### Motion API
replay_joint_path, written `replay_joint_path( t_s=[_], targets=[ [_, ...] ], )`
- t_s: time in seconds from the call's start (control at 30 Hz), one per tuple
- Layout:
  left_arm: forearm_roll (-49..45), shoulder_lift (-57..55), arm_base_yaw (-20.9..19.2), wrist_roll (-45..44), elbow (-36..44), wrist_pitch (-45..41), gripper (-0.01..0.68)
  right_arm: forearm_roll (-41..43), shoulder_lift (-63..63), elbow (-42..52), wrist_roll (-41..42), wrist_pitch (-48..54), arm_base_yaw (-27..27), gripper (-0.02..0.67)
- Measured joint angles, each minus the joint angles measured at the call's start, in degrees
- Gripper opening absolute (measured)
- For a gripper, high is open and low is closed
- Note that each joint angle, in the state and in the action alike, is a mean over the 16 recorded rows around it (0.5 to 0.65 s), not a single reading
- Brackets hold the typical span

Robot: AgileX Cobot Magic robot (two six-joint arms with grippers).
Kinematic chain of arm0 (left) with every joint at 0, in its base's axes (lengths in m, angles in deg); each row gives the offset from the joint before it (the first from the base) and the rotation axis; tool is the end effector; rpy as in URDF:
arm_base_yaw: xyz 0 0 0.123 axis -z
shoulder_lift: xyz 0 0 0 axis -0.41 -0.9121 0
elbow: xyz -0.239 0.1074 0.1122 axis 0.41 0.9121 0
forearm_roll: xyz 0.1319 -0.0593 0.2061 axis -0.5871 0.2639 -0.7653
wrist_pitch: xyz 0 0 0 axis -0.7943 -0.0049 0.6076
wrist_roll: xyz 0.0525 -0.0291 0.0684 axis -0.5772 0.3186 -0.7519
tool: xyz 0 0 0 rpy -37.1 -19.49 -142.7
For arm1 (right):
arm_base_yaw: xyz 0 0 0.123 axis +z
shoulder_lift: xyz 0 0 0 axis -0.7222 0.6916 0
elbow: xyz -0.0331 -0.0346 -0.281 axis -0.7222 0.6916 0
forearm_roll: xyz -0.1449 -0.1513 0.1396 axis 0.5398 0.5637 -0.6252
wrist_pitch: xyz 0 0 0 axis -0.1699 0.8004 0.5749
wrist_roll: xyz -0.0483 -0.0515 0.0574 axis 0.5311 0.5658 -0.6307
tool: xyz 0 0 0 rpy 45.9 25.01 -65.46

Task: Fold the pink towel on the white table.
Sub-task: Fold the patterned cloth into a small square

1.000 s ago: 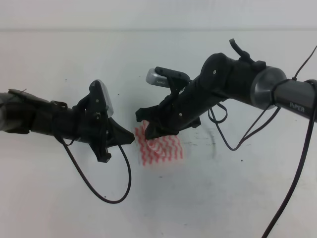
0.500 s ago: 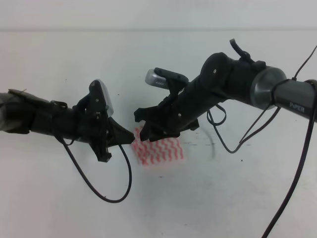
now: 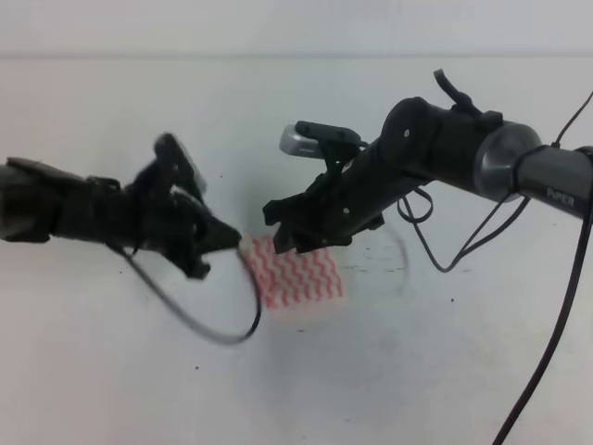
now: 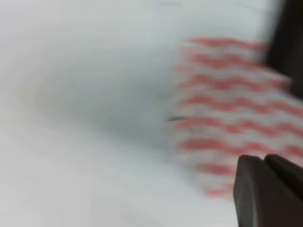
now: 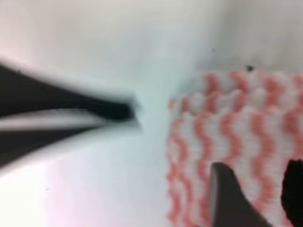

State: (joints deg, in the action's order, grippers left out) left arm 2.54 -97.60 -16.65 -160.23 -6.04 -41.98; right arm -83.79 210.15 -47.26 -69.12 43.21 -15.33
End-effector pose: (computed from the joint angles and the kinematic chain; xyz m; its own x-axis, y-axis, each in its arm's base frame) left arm 0.3719 -0.1119 0.1613 -0.3481 0.5227 -0.7782 0.8890 0.4475 -0.0971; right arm 0.3808 0.2715 0.1988 -0.9261 -0.1583 -0.3425 -0.3266 0.7908 0.5177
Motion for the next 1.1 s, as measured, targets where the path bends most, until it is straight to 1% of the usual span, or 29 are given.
replay_joint_path(
  t_s=[0.13, 0.3, 0.43, 0.53, 0.67, 0.97, 1.1],
  targets=[
    [0.1, 1.0, 0.6, 10.6, 0.0, 3.4, -0.005, 1.3, 0.0, 0.0, 0.1, 0.0, -0.7, 0.246],
    [-0.6, 2.1, 2.5, 24.8, 0.0, 8.1, -0.004, 2.3, 0.0, 0.0, 0.1, 0.2, -1.6, 0.244],
    [-2.0, 2.2, 4.3, 31.8, 0.0, 9.7, 0.010, 2.9, 0.0, 0.0, 0.1, 0.6, -2.0, 0.240],
    [-3.0, 2.1, 5.7, 34.9, 0.0, 10.6, 0.049, 3.6, 0.0, 0.0, 0.1, 0.9, -2.2, 0.234],
    [-4.4, 1.8, 6.9, 39.4, 0.0, 12.2, 0.125, 4.6, 0.0, 0.0, 0.1, 1.4, -2.3, 0.224],
    [-6.3, 0.8, 7.3, 52.1, 0.0, 13.8, 0.294, 6.5, -0.2, -0.3, 0.0, 3.2, -3.8, 0.204],
    [-6.9, 0.0, 7.3, 57.4, 0.0, 14.2, 0.317, 6.8, -0.3, -0.6, 0.0, 3.9, -4.7, 0.196]
  ],
)
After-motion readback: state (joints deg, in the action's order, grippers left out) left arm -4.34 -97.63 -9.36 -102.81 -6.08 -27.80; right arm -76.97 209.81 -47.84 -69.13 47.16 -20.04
